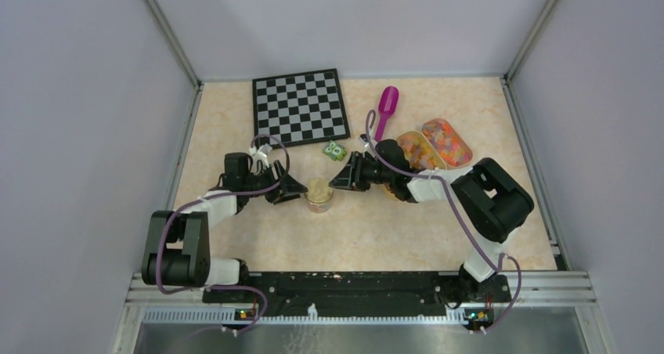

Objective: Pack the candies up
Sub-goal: Close the bottle lid on the packing bottle.

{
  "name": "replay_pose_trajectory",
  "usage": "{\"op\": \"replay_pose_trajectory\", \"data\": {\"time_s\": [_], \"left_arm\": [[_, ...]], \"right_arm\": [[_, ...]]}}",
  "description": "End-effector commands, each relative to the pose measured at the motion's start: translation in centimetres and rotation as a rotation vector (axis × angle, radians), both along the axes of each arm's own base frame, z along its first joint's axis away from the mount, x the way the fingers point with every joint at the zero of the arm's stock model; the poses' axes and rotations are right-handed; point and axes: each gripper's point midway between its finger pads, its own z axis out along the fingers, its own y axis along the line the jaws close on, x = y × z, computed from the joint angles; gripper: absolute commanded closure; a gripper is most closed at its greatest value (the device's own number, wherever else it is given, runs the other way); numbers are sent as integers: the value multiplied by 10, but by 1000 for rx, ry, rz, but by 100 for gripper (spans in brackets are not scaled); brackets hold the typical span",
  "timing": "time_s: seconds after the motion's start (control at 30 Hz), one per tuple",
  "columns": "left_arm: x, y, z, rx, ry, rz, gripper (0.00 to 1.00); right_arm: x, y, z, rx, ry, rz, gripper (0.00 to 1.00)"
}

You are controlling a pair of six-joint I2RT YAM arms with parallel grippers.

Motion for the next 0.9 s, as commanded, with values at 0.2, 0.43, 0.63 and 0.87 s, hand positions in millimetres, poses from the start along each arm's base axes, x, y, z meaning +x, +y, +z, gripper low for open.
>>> {"op": "replay_pose_trajectory", "data": {"time_s": [0.2, 0.43, 0.63, 0.87], "left_arm": [[5, -3, 0, 22, -19, -19, 47], [5, -4, -3, 36, -11, -25, 51], [4, -4, -4, 38, -10, -31, 55], [5, -6, -1, 26, -23, -38, 55]], "right_arm": [[6, 9, 6, -25, -68, 18, 64], [1, 11, -2, -33, -59, 32, 64], [-3, 12, -7, -41, -51, 41, 65], [-7, 9, -16, -71, -42, 45, 66]]}}
